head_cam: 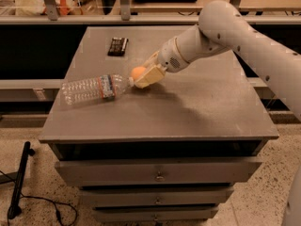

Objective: Move orange near water bottle

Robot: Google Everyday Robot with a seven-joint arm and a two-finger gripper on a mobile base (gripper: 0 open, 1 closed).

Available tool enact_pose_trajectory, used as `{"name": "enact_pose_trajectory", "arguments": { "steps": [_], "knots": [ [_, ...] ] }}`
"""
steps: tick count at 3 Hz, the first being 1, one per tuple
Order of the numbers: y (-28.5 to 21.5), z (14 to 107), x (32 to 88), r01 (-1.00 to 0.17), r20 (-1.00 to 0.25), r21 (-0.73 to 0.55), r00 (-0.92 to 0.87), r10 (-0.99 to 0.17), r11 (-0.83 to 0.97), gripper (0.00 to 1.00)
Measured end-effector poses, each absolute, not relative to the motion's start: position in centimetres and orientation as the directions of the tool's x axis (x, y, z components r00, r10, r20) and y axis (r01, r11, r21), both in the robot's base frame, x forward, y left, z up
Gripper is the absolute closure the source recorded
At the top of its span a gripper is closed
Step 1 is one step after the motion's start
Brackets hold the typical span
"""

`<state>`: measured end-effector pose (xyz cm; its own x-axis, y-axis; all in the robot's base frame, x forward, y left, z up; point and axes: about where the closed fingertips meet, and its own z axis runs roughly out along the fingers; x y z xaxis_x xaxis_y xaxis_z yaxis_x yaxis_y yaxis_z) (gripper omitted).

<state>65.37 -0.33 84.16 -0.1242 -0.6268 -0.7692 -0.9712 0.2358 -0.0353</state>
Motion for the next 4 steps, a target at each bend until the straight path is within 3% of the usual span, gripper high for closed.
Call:
{"name": "enact_pose_trajectory", "arguments": {
  "steps": [2, 3, 4],
  "knots": [
    [-0.3, 84.2, 65.9, -0.975, -0.759, -0.027, -0.124, -0.639, 0.221, 0.13],
    [-0.9, 84.4, 66.2, -0.976, -0.758, -0.023, -0.123, -0.641, 0.215, 0.00],
    [-1.9, 84.5, 66.2, -0.982, -0.764, -0.005, -0.119, -0.634, 0.191, 0.00]
  ]
}}
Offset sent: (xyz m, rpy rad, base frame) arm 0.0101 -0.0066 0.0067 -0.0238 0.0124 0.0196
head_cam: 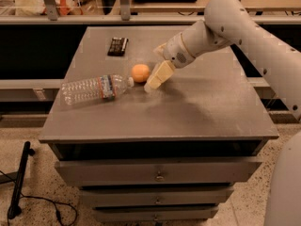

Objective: Move orange near water bottle

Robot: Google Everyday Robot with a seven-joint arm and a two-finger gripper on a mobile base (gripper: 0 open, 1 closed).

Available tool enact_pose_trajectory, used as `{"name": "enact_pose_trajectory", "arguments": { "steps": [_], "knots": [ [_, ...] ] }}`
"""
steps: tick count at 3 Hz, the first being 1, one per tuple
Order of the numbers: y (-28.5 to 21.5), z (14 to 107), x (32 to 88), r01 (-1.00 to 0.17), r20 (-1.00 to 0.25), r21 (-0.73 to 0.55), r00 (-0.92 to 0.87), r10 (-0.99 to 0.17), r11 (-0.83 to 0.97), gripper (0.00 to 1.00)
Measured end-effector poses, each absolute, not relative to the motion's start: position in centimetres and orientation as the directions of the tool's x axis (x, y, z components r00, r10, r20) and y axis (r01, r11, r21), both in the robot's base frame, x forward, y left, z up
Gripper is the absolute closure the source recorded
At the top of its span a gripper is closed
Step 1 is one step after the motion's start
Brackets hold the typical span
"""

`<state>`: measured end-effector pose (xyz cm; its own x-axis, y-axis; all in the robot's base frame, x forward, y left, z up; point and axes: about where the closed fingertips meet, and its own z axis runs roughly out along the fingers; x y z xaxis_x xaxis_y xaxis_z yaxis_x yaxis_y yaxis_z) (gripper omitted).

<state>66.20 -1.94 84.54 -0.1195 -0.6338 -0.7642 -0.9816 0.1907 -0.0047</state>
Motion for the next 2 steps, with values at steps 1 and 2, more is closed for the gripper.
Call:
{"name": "enact_pose_trajectory", "arguments": {
  "steps": [1, 2],
  "knots": [
    [-4.2, 85.2, 66.3, -0.985, -0.775, 0.005, -0.112, -0.623, 0.171, 0.00],
    [-6.5, 86.6, 66.5, -0.989, -0.809, -0.012, -0.077, -0.582, 0.148, 0.00]
  ]
}}
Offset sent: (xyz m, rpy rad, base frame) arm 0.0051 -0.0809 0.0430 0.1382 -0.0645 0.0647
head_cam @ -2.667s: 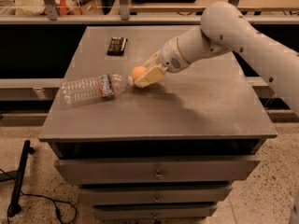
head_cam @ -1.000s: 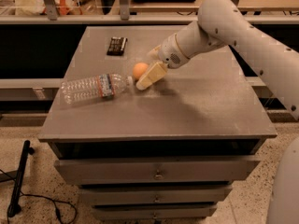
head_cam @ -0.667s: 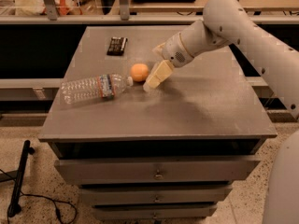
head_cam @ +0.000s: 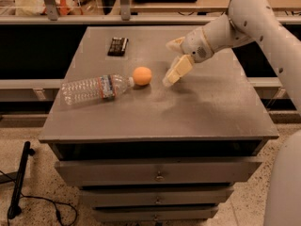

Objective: Move orange near water bottle

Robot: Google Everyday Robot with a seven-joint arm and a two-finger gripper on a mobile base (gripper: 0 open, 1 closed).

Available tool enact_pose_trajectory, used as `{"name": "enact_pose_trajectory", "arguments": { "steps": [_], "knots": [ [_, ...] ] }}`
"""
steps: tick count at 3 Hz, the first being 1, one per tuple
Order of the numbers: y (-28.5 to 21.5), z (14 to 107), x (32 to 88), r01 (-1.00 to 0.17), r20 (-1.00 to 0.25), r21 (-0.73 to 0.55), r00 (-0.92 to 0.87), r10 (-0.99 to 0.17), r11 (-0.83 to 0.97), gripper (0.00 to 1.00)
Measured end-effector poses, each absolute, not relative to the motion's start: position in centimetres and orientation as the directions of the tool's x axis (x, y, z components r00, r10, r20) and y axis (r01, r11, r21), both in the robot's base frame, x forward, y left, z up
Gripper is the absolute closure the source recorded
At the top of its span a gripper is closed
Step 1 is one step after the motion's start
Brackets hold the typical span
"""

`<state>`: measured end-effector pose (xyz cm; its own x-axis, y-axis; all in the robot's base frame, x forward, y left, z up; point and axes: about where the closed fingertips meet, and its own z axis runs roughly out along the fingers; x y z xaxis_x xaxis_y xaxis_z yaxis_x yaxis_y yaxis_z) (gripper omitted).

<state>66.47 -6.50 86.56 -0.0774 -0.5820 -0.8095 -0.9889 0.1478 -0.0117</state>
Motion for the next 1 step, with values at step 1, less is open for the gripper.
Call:
{"name": "enact_pose_trajectory", "arguments": {
  "steps": [1],
  "knots": [
    [-9.36, 90.16, 64.79, -0.974, -0.851, -0.043, -0.082, -0.520, 0.224, 0.00]
  ]
}}
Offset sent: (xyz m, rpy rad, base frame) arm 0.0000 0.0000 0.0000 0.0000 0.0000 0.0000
